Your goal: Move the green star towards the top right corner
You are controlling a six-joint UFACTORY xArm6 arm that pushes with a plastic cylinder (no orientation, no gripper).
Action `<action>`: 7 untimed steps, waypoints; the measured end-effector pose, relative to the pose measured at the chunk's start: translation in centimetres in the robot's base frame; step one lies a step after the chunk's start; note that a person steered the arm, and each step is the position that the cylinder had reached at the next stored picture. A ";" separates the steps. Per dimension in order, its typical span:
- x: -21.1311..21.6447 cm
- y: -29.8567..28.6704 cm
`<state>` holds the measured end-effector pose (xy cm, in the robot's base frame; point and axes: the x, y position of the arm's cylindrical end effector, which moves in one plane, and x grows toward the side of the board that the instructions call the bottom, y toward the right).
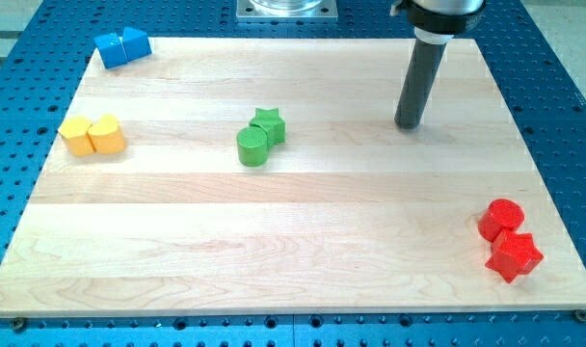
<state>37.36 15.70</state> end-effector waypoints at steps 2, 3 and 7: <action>0.0 0.9; 0.0 1.1; -5.8 -4.4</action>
<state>31.53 11.28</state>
